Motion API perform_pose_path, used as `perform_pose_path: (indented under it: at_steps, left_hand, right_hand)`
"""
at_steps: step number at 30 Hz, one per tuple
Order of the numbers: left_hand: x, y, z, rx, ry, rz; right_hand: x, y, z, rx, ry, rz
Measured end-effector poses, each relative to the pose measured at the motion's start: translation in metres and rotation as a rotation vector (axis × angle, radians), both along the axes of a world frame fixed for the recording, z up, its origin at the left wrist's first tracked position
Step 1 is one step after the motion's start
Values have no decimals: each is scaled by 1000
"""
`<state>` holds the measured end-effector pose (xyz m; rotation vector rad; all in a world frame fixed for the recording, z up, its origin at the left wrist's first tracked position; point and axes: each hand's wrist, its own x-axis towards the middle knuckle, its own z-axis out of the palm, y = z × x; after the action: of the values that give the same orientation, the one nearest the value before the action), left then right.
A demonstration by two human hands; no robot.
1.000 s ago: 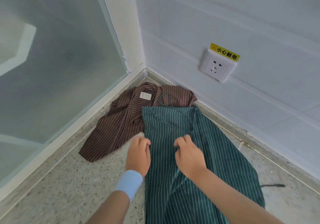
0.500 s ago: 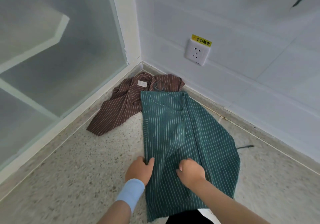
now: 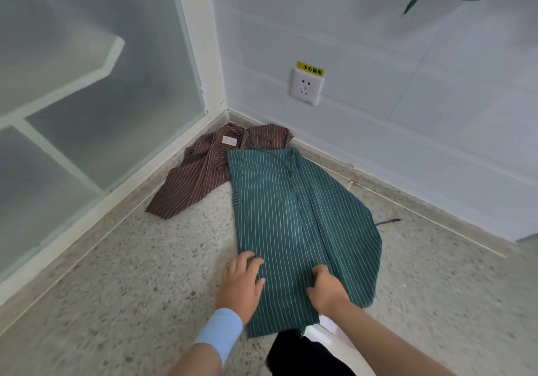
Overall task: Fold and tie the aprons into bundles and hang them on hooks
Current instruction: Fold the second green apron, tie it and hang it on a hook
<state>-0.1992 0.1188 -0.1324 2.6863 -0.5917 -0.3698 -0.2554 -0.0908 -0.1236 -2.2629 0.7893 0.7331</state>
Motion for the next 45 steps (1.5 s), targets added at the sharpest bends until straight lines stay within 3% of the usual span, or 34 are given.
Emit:
perform_pose_path:
  at_steps: [7,12,15,18,21,24,30,35,41,45]
  left_hand:
    - [-13,12,-18,309,153,-321]
    - [-7,10,-24,457,165,-373]
    - [-3,6,-24,510,189,-345]
    - [7,7,-13,448,196,-336]
    - [23,9,4,369,199,-376]
    - [53,6,14,211,274,-277]
    - [145,-20,28,44,19,-72]
    - [231,-36,30,186,-70,-52]
    - [306,-49,14,429,-100,-182]
    - [334,-42,-3,409,-57,-147]
  right_hand:
    - [-9,-1,-4,-169,-73,-80]
    - [-15,-5,-6,-472,-168,304]
    - [-14,-6,-14,-395,-127,546]
    - [-10,-4,-12,-360,-62,630]
    - [1,-4,-3,-429,-131,634]
    - [27,-10,5,-460,-200,573]
    - [127,-29,27,-318,-342,408]
    - [217,-48,24,-236,-340,355]
    - [274,-64,-5,-252,-265,604]
    - [283,-69,-17,-318,-227,661]
